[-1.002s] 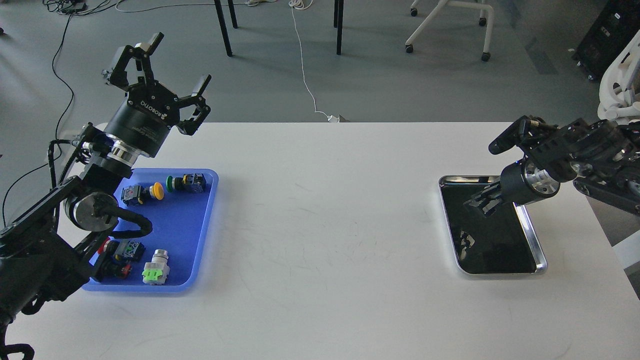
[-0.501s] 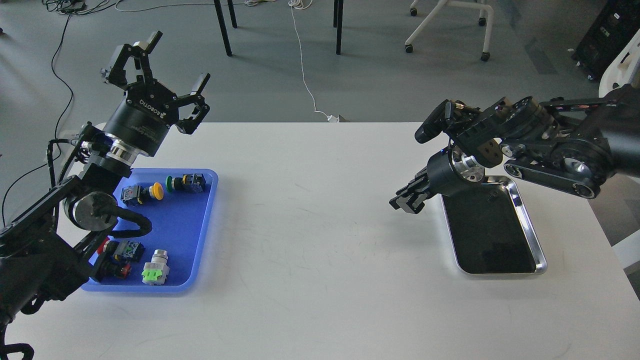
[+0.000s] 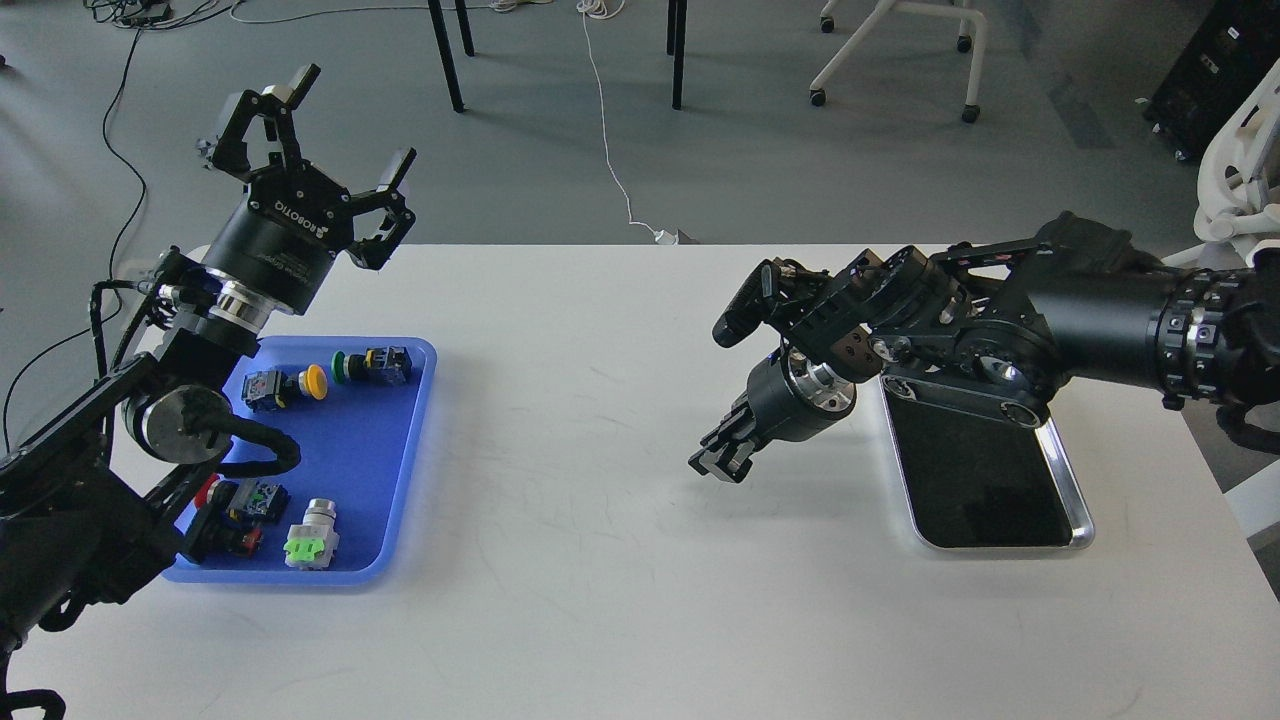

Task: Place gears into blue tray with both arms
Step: 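Lift the black gear and set it on the table toward the left gripper, then withdraw the right gripper and swing the left gripper toward the gear, then lower the left gripper and grasp the black gear on the table, then carry the gear with the left gripper into the blue tray and release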

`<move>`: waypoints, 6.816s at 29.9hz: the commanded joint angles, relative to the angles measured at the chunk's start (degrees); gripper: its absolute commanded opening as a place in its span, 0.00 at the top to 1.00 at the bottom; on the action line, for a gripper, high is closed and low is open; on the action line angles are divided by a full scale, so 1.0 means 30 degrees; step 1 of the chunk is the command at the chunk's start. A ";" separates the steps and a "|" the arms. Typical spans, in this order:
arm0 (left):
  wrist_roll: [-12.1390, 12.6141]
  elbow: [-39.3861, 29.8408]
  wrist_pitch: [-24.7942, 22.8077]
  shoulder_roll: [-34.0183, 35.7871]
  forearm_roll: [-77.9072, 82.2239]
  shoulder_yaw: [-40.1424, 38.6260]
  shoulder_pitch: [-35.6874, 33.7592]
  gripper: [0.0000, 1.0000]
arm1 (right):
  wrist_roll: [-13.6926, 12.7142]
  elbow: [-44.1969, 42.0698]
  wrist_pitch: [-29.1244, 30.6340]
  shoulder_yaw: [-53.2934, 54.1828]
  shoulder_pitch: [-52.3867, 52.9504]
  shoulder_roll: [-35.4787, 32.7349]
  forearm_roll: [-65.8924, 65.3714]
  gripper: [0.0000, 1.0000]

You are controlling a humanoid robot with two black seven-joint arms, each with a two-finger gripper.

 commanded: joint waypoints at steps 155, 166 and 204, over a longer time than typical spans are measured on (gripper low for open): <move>-0.0983 0.1410 0.3415 -0.2789 3.7415 1.4385 -0.9001 0.86 | 0.0000 -0.0945 0.1542 1.7207 -1.5994 -1.2778 2.6998 0.02; -0.0983 -0.0230 0.3474 0.4417 3.7415 1.3709 -0.8625 0.85 | 0.0000 -0.0975 0.1542 1.7090 -1.5994 -1.2778 2.6968 0.02; -0.0983 0.2814 0.3474 0.6708 3.7415 1.3505 -0.5224 0.28 | 0.0000 -0.0799 0.1542 1.7031 -1.6024 -1.2632 2.6939 0.02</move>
